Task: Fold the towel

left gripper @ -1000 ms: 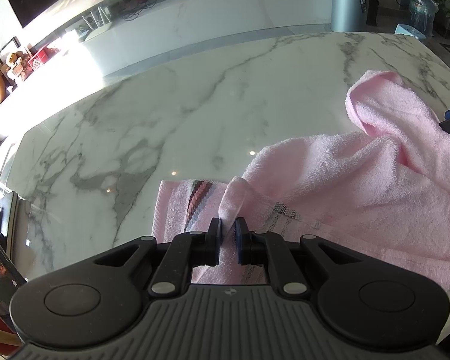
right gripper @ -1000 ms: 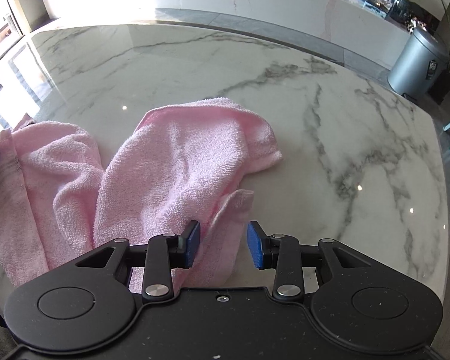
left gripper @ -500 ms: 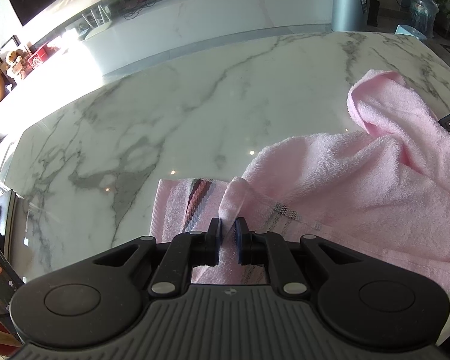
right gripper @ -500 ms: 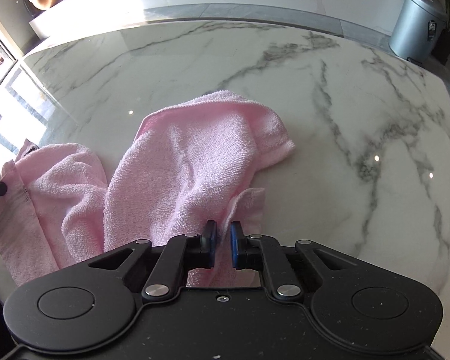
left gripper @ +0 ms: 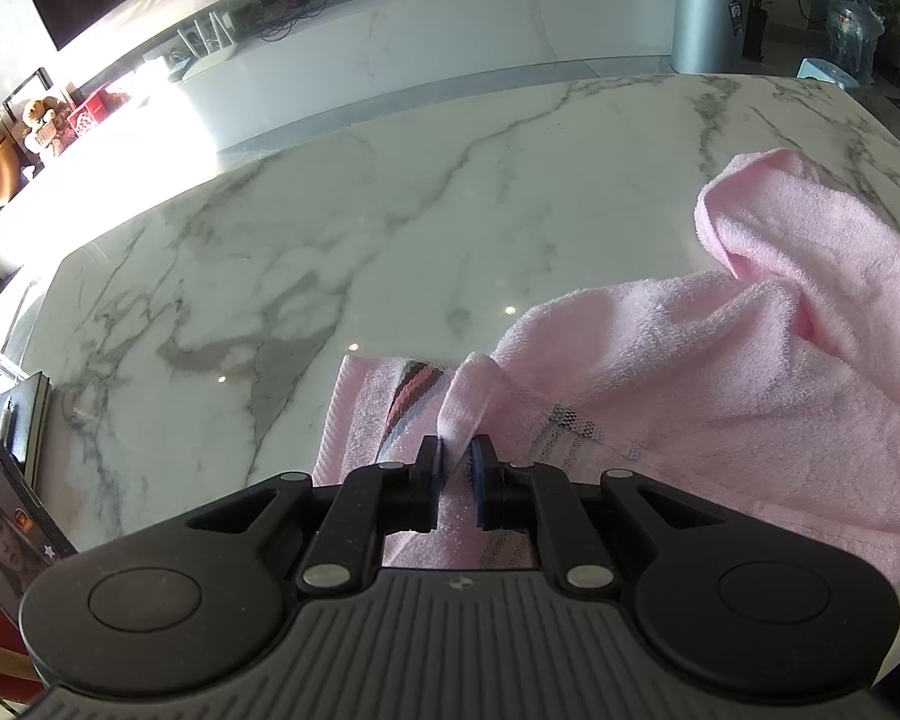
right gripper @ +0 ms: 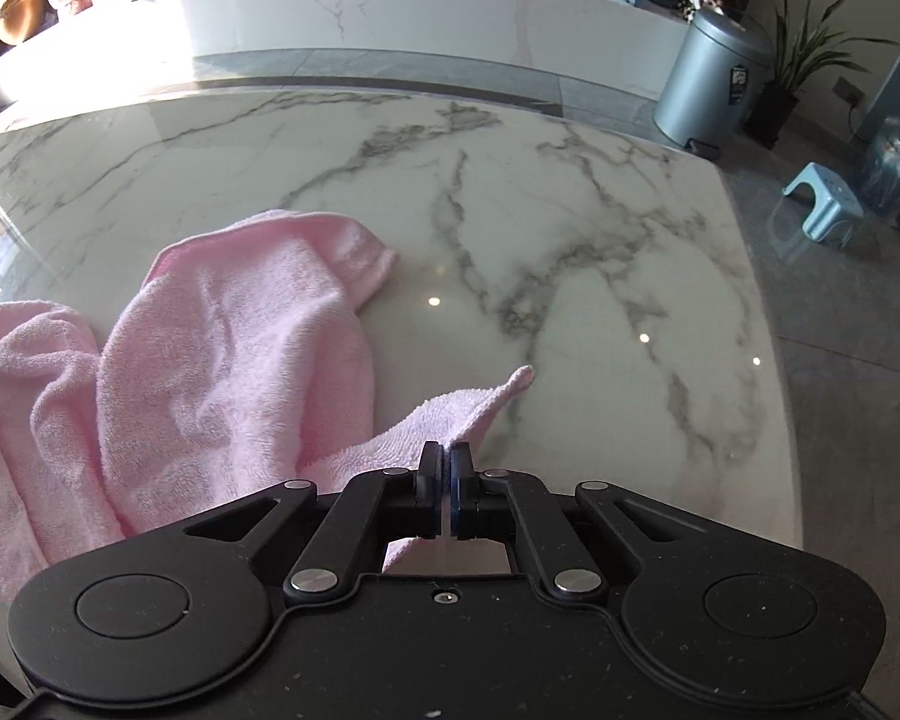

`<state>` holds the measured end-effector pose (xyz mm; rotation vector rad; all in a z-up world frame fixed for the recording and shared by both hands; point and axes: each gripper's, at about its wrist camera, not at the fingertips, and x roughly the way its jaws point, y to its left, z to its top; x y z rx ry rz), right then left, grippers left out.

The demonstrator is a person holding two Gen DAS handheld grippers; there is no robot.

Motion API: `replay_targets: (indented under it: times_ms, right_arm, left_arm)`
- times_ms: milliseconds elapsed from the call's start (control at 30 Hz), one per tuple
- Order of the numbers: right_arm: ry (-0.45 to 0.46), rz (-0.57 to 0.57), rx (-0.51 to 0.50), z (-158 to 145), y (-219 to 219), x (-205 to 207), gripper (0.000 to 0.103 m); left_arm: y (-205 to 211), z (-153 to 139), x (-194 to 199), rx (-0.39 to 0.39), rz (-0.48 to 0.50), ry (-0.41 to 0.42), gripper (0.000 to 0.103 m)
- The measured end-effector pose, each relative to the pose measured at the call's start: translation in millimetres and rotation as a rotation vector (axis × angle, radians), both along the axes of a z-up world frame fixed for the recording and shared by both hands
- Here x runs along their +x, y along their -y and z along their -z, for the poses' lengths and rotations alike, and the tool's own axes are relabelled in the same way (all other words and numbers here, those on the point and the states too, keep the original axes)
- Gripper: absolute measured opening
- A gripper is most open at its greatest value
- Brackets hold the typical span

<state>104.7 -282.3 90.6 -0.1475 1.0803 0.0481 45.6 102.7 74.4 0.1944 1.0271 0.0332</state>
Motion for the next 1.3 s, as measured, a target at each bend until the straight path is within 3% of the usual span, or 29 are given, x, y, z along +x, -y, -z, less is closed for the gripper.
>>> replay_targets:
  times_ms: [300,667,900,1300]
  right_arm:
    - [0.030,0.144,-0.070,-9.8,58.5,-42.1,0.001]
    - [0.085,0.240,-0.078,-33.1,101.5,-95.3,0.001]
    - [0.172,0.235,-0.079,-67.3,101.0,-120.6,0.001]
    - [0.372,0.183,-0.103,-154.3,86.3,-149.2,0.001]
  left_arm:
    - [-0.4,-18.5,-15.2,0.044,-0.015,0.031,0.009]
    - [3.0,-39.9,-32.5,0.082,-0.015,0.080,0.009]
    - [1.4,-66.0,-44.1,0.113,-0.015,0.135,0.009]
    - [0.0,-139.0,-50.4,0.193,-0.009,0.274,0.007]
